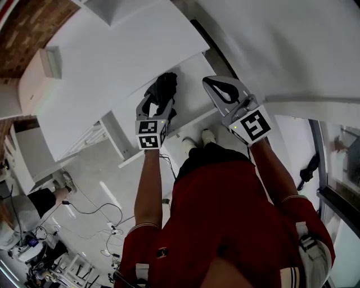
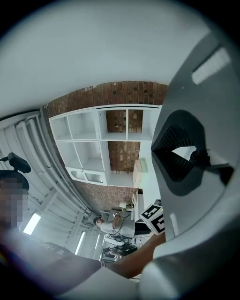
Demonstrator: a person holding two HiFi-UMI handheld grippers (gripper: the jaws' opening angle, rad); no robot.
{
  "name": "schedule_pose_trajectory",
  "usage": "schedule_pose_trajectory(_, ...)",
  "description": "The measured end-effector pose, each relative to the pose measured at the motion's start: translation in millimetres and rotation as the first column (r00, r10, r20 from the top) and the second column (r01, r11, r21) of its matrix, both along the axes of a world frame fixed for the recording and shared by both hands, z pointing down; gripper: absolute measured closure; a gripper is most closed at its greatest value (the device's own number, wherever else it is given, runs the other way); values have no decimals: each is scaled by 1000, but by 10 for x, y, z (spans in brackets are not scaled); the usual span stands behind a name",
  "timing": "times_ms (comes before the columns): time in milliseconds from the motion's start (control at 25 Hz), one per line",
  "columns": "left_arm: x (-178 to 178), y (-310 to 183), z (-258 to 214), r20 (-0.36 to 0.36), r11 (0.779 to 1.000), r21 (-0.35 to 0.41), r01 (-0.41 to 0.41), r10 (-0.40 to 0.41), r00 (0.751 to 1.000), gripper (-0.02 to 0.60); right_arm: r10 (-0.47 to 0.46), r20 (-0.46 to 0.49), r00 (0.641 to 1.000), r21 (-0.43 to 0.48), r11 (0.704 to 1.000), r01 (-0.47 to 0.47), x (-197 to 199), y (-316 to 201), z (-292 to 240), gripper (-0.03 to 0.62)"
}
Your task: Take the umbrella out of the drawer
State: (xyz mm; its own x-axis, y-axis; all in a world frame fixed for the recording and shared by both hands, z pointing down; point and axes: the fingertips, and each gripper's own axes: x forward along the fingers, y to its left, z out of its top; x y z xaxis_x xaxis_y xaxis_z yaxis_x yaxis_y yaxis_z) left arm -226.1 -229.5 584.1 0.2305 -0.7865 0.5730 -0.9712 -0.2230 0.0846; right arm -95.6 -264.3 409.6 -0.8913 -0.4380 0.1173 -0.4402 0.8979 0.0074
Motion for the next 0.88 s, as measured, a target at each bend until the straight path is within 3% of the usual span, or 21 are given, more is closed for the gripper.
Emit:
schedule_pose_trajectory(120,5,-32,279,0,996,-83,-13,13,1000,230,5,-19,1000,-17,1000,-6,15,-17,81,582)
schedule_pose_trajectory(320,-35,-109,727,14,977,-211,-13,17,1000,186,22,10,1000,0,1000,-22,15,-66,72,582)
schedule_pose_trajectory(720,-55,-159,1362,64,923,-385,10,16,998,175,60,-18,998,-23,998,-60,245,-39,204,582)
schedule_pose_trajectory(880,-111,-157,1509,74,909,-415,24,8,997,187,67,-33,997,-29,997,-68,283,-51,234,582)
